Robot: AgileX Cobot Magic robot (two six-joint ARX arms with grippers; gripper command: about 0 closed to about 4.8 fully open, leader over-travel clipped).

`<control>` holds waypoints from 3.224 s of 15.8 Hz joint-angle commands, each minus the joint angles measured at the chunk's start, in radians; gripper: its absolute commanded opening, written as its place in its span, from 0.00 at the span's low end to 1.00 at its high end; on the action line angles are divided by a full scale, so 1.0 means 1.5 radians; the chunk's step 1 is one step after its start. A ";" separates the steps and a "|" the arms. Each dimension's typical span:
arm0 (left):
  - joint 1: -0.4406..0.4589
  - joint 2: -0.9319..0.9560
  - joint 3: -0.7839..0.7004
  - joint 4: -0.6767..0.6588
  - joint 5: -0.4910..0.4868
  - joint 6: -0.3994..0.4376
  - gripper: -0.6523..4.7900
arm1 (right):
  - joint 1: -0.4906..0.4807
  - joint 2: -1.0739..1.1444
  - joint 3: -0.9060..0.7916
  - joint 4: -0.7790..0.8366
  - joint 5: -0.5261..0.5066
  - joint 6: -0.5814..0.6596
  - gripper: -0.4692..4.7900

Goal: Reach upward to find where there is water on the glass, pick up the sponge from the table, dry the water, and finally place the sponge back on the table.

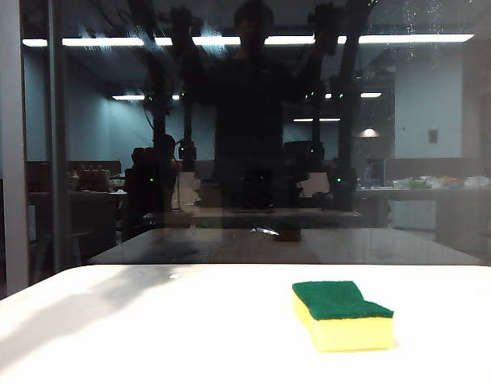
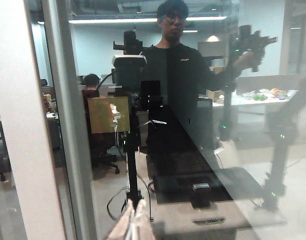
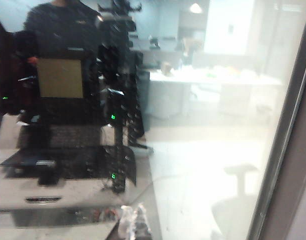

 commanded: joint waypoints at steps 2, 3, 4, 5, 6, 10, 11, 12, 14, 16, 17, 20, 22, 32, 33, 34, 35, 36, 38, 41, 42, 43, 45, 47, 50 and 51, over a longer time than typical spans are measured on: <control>-0.001 -0.003 0.004 0.006 0.000 0.002 0.11 | 0.001 -0.024 0.002 0.005 -0.034 -0.006 0.09; -0.001 -0.003 0.004 0.006 0.000 0.002 0.11 | 0.001 -0.032 0.002 -0.008 -0.054 -0.005 0.09; -0.001 -0.003 0.004 0.006 0.000 0.002 0.11 | 0.001 -0.039 0.002 -0.028 -0.079 -0.004 0.09; 0.000 -0.003 0.004 0.005 0.000 0.002 0.11 | 0.001 -0.046 0.002 -0.054 -0.095 -0.004 0.09; 0.000 -0.003 0.004 0.005 0.000 0.003 0.11 | 0.001 -0.050 0.002 -0.068 -0.105 -0.002 0.09; 0.000 -0.003 0.004 0.005 0.000 0.003 0.11 | 0.003 -0.074 0.001 -0.153 -0.158 0.027 0.21; 0.000 -0.003 0.004 0.005 0.000 0.002 0.11 | 0.003 -0.080 0.001 -0.174 -0.158 0.028 0.25; 0.000 -0.003 0.004 0.005 0.000 0.003 0.11 | 0.013 -0.088 0.001 -0.193 -0.157 0.029 0.35; 0.000 -0.003 0.004 0.005 0.000 0.002 0.11 | 0.043 -0.113 -0.004 -0.220 -0.124 0.028 0.38; 0.000 -0.003 0.004 -0.001 0.000 0.002 0.11 | 0.069 -0.169 -0.059 -0.228 -0.089 0.017 0.47; 0.000 -0.003 0.004 -0.006 0.000 0.002 0.11 | 0.090 -0.204 -0.108 -0.234 -0.061 0.013 0.49; 0.000 -0.003 0.004 -0.016 0.000 0.002 0.11 | 0.127 -0.340 -0.318 -0.238 -0.010 -0.009 0.62; 0.000 -0.003 0.004 -0.020 0.000 0.002 0.11 | 0.127 -0.407 -0.444 -0.253 -0.014 -0.005 0.65; 0.000 -0.003 0.004 -0.020 0.005 0.003 0.11 | 0.127 -0.431 -0.849 -0.140 -0.116 0.095 0.82; 0.000 -0.003 0.004 -0.020 0.005 0.003 0.11 | 0.127 -0.427 -0.882 -0.113 -0.134 0.110 0.84; 0.000 -0.003 0.004 -0.020 0.005 0.002 0.11 | 0.127 -0.417 -0.930 -0.070 -0.162 0.126 0.89; 0.000 -0.003 0.004 -0.020 0.005 0.002 0.11 | 0.127 -0.399 -0.976 -0.026 -0.170 0.126 0.90; 0.000 -0.003 0.004 -0.020 0.005 0.002 0.11 | 0.127 -0.382 -0.997 -0.004 -0.184 0.127 0.90; 0.000 -0.003 0.004 -0.022 0.005 0.002 0.11 | 0.127 -0.332 -1.029 0.050 -0.221 0.139 0.91; 0.000 -0.003 0.004 -0.027 0.005 0.003 0.11 | 0.127 -0.263 -1.039 0.111 -0.283 0.152 0.92; 0.000 -0.003 0.004 -0.027 0.005 0.003 0.11 | 0.127 -0.230 -1.039 0.129 -0.296 0.156 1.00; 0.000 -0.003 0.004 -0.027 0.005 0.002 0.11 | 0.127 -0.211 -1.039 0.137 -0.296 0.156 1.00; 0.000 -0.003 0.004 -0.029 0.005 0.003 0.11 | 0.127 -0.144 -1.039 0.156 -0.319 0.156 1.00; 0.000 -0.003 0.004 -0.030 0.005 0.003 0.11 | 0.129 -0.105 -1.039 0.167 -0.334 0.156 1.00; 0.000 -0.003 0.004 -0.031 0.005 0.003 0.11 | 0.166 -0.058 -1.039 0.198 -0.343 0.166 1.00; 0.000 -0.003 0.004 -0.035 0.005 0.003 0.11 | 0.190 -0.042 -1.039 0.224 -0.341 0.192 1.00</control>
